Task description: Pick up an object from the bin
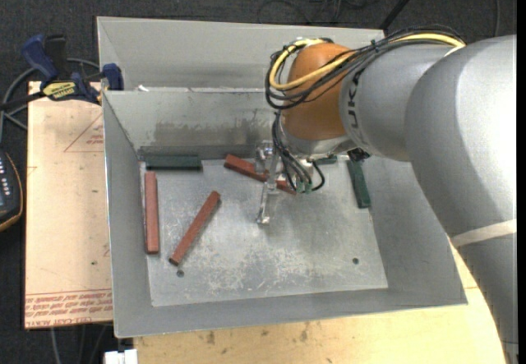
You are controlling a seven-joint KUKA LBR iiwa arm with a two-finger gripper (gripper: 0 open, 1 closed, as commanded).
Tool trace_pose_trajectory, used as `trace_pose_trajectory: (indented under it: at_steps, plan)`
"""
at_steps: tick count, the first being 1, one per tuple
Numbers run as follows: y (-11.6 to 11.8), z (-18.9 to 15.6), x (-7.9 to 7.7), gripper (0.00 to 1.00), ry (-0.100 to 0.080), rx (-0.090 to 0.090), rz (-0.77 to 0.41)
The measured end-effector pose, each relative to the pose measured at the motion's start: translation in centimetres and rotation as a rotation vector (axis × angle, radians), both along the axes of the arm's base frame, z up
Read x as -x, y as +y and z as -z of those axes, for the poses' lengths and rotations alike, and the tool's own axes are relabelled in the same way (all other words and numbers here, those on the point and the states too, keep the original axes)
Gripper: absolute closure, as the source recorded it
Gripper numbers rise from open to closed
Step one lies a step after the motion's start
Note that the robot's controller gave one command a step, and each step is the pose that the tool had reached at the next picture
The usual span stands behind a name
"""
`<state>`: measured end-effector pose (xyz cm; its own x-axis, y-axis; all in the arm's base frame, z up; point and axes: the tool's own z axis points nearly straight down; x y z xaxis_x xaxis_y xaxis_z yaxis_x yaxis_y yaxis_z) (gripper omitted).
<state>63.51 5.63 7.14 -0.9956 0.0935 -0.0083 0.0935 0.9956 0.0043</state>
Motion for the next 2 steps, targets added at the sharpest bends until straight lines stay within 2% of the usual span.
trace_pose_trajectory:
  at_steps: [1,2]
  plan:
    - [-7.15,0.09,-2.19,0.0,0.01,0.004,0.033]
    - [-6.76,0.07,-2.25,1.0,0.005,0.003,0.027]
